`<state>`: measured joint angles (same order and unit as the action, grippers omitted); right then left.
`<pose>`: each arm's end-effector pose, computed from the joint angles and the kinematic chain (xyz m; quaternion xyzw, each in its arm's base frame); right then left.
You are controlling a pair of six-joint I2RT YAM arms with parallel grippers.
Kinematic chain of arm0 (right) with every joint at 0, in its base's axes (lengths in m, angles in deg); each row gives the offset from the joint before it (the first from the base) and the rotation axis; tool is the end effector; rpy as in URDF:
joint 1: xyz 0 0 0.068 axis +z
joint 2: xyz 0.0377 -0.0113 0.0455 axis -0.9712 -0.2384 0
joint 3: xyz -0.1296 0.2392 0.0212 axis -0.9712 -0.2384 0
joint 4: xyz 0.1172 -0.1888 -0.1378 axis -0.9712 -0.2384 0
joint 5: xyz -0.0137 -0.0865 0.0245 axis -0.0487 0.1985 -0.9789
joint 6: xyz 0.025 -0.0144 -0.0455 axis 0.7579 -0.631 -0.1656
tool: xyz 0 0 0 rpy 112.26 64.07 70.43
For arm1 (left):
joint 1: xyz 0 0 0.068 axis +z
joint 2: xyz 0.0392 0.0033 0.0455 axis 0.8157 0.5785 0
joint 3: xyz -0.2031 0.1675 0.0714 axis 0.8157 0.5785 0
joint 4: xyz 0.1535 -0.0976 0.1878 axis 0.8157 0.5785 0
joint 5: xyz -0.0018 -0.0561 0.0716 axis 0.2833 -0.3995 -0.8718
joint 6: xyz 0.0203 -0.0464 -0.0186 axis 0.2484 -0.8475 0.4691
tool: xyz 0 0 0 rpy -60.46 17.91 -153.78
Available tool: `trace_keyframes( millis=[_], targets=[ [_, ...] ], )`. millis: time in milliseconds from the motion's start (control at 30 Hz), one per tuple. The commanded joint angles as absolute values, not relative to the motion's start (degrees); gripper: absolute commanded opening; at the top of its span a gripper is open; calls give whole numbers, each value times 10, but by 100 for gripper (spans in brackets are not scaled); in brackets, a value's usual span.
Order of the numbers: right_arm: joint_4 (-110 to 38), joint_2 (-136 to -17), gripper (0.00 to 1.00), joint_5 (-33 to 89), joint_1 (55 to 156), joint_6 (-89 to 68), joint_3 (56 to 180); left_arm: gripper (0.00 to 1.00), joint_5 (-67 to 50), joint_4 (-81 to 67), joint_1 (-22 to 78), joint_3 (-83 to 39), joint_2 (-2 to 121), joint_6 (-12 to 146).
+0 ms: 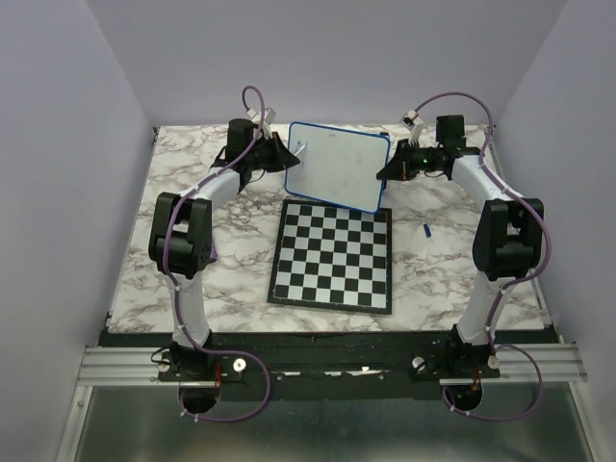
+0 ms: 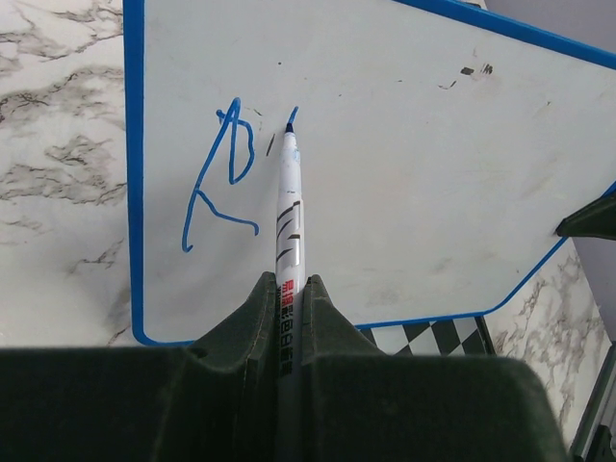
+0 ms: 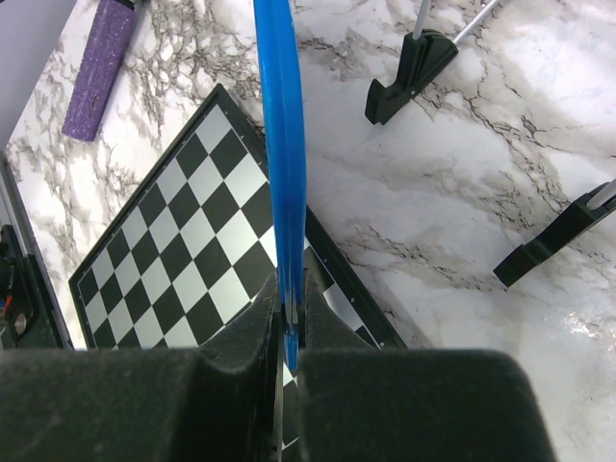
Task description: Write a sentence on the whiteboard
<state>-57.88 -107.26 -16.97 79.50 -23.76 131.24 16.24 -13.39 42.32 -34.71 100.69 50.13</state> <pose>0.4318 0.0532 0.2502 -0.2379 0.8122 0.4023 0.3492 0.4578 -0.1200 0.2315 0.0407 0.8149 -0.4067 0.4110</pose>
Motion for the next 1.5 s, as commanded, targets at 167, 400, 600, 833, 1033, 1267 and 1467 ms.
trace_keyframes(
  millis=[167,400,600,833,1033,1267,1467],
  targets=[
    [-580,-1082,0,-180,798,-254,1321,0,164,-135,421,-332,1001,507],
    [-580,-1083,0,-179,799,-254,1321,0,166,-159,421,-313,958,500],
    [-580,-1082,0,-179,799,-254,1321,0,160,-151,421,-307,956,506],
    [-580,-1082,0,-179,799,-254,1321,0,148,-130,421,-311,969,514],
    [-580,-1082,0,-179,798,-254,1322,0,147,-118,422,-320,979,519],
    [-580,-1083,0,-179,799,-254,1322,0,143,-109,422,-328,987,523],
    [-580,-1082,0,-179,798,-254,1322,0,140,-100,421,-336,995,523]
  ],
)
